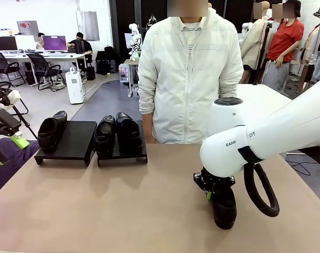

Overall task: Organize the shoes by placing them on the stand.
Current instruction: Pick up one Shoe and place it in the middle of the table.

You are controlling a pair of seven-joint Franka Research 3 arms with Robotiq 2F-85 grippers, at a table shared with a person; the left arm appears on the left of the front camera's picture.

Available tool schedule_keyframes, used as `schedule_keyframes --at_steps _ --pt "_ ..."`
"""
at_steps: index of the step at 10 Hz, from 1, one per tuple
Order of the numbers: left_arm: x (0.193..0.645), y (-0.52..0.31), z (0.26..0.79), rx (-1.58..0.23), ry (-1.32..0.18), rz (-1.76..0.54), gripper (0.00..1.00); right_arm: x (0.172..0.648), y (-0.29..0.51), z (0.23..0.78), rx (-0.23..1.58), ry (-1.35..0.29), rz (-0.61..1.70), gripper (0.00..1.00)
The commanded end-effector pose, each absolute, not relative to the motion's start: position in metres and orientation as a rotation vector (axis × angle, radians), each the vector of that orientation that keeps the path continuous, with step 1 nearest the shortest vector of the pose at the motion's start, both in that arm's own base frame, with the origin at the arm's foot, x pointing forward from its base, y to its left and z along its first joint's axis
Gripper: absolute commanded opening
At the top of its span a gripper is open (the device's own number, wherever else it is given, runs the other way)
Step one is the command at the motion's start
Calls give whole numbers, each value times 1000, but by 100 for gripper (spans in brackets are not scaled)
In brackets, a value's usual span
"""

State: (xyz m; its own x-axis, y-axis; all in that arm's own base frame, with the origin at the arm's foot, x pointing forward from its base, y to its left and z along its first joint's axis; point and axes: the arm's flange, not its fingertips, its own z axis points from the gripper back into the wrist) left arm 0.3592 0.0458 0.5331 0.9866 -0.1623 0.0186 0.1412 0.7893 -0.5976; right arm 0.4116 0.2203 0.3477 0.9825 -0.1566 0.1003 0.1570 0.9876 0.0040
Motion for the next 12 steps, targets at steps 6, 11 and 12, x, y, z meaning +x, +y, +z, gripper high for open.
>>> schedule_keyframes --at_steps 6,11,12 --pt "358 47 535 -661 27 -178 100 352 185 502 -53 -180 -132 0" --pt "358 47 535 -661 27 -178 100 333 183 523 -36 -211 -76 0" --pt "358 47 535 -661 27 -178 100 333 183 523 -36 -211 -76 0"
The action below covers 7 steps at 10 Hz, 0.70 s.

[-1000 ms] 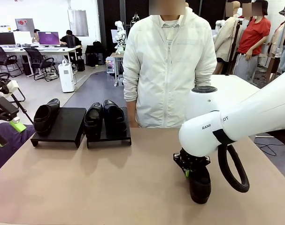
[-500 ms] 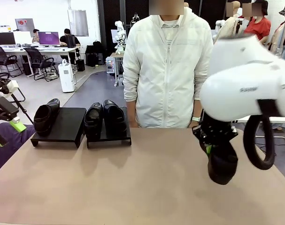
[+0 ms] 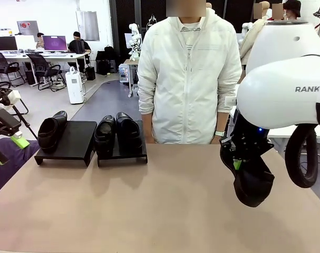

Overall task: Organize the shoes by placing them on the stand.
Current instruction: Pick up one Shoe and place it in the middle of the table.

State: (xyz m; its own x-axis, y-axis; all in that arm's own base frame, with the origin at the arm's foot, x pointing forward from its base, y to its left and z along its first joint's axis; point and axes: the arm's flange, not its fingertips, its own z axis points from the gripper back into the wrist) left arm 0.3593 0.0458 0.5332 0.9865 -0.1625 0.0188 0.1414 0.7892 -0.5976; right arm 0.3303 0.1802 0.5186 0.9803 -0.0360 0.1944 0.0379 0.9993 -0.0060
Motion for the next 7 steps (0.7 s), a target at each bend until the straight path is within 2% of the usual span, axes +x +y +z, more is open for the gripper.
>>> schedule_keyframes --at_steps 1,2,3,5,7 --pt "358 47 535 -661 27 -178 100 329 180 521 -2 -198 -23 0" --pt "358 47 535 -661 27 -178 100 328 240 519 -96 -232 -17 0" --pt "358 47 535 -661 27 -178 100 328 283 516 -114 -251 9 0" --pt "358 47 535 -661 27 -178 100 331 353 500 -19 -259 -33 0" --pt "358 47 535 -661 27 -178 100 338 403 479 37 -191 -117 0"
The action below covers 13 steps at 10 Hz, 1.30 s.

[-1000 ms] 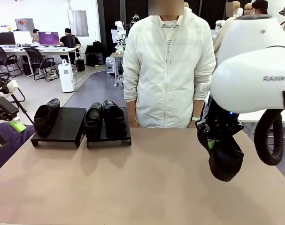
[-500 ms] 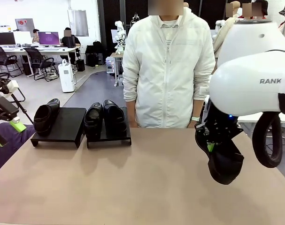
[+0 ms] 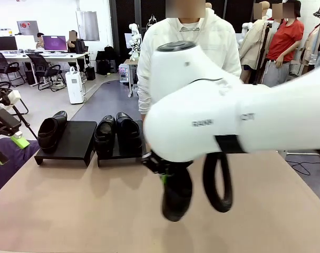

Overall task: Organize the shoes by placing them on the stand.
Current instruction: Pick up one Shoe and place it in the middle of the table.

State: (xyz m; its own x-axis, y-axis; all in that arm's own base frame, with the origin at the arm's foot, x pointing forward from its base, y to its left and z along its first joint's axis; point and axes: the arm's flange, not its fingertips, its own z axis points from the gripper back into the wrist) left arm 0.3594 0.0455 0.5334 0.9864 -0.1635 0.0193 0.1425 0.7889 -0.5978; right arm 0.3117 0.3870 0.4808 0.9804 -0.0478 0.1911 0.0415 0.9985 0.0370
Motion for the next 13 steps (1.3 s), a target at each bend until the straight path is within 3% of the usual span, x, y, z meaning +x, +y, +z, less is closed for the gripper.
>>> schedule_keyframes --at_steps 1,8,9,10,13 --pt "358 47 535 -661 27 -178 100 343 418 468 67 -163 -130 0" --pt "358 47 535 -661 27 -178 100 364 438 379 77 -109 -70 0" --pt "358 47 535 -661 27 -178 100 362 435 380 86 -117 -51 42" --pt "358 47 535 -661 27 -178 100 360 432 382 90 -119 -51 100" --pt "358 47 535 -661 27 -178 100 351 403 422 121 -129 3 100"
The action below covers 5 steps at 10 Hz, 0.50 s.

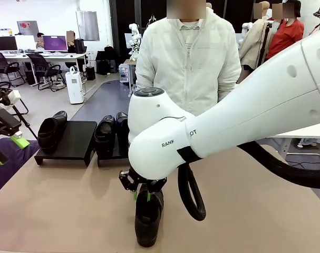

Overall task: Organize the shoes by placing them on the stand.
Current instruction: Pick up one Shoe and place it in the middle of the table.

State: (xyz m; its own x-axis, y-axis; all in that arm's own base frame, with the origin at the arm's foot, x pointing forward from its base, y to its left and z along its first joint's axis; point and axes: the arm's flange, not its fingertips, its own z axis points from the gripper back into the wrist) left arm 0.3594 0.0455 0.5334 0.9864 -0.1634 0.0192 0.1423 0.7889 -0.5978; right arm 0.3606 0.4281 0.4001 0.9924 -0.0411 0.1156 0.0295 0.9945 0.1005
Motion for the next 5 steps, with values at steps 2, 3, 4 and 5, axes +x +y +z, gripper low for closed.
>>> schedule_keyframes --at_steps 2,3,4,5 --pt "358 47 535 -661 27 -178 100 333 327 487 146 -91 100 100" --pt "358 47 535 -661 27 -178 100 326 276 504 186 -48 113 100" --pt "358 47 535 -661 27 -178 100 320 221 514 290 -13 108 100" --pt "358 47 535 -661 27 -178 100 313 165 518 425 -9 78 100"
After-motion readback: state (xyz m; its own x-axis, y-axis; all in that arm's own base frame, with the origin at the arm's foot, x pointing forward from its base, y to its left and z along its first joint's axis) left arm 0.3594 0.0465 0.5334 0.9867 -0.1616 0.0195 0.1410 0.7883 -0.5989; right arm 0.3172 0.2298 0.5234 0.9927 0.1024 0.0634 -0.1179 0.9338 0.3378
